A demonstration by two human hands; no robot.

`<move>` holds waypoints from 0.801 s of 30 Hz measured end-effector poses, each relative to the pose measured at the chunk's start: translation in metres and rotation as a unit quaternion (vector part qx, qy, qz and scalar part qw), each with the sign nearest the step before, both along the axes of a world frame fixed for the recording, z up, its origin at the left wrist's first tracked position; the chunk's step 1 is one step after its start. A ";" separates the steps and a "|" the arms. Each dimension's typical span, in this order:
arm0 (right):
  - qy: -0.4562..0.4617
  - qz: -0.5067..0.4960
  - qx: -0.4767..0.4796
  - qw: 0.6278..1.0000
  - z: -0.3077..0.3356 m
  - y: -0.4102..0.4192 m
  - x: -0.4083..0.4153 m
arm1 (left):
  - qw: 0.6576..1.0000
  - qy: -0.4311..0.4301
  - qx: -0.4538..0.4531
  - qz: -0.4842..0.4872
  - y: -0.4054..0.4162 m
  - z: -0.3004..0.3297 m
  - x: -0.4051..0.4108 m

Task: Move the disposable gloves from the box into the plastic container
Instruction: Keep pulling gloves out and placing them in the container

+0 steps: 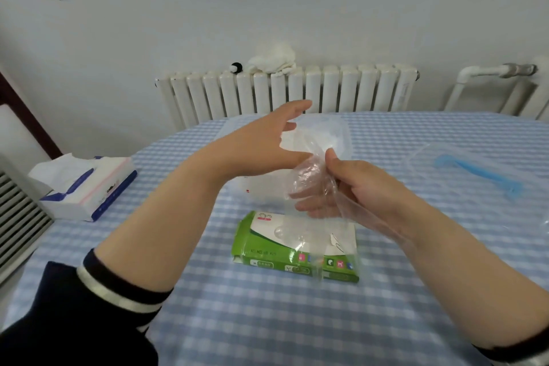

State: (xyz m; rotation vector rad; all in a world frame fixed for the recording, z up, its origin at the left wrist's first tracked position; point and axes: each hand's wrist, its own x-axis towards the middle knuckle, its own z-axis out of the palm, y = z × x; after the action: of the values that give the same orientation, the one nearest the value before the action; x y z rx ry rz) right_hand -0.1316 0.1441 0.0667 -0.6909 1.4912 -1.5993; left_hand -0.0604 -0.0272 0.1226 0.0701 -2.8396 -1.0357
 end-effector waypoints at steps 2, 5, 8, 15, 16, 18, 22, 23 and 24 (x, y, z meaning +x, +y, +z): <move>0.017 0.015 -0.006 1.000 0.000 0.001 0.000 | 0.998 -0.048 0.010 -0.026 -0.001 0.007 -0.008; 0.007 0.016 -0.004 1.000 0.002 0.001 -0.001 | 0.994 -0.064 0.058 -0.060 0.003 0.011 -0.017; -0.029 0.035 -0.019 0.999 0.003 0.003 -0.008 | 0.998 -0.009 0.048 -0.027 0.008 0.010 -0.026; -0.014 -0.068 -0.017 0.997 0.006 0.003 -0.007 | 0.998 -0.015 0.044 0.053 0.001 0.019 -0.047; -0.018 -0.103 -0.016 0.994 0.007 0.003 -0.008 | 0.997 -0.020 0.043 0.059 -0.001 0.022 -0.050; -0.030 -0.161 -0.020 0.986 0.009 0.004 -0.012 | 0.996 -0.030 0.044 0.070 -0.010 0.026 -0.053; -0.021 -0.231 -0.010 0.973 0.014 0.015 -0.026 | 0.990 -0.043 0.059 0.117 -0.039 0.029 -0.062; -0.042 -0.243 -0.019 0.969 0.014 0.017 -0.030 | 0.988 -0.042 0.061 0.138 -0.047 0.027 -0.066; -0.074 -0.253 -0.032 0.964 0.013 0.018 -0.033 | 0.984 -0.043 0.058 0.163 -0.056 0.023 -0.069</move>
State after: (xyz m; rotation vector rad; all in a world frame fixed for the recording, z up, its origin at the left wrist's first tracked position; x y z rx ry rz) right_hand -0.1650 0.1617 0.0792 -0.2183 1.5907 -2.0358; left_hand -0.1294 -0.0830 0.1454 0.5822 -2.7093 -1.1430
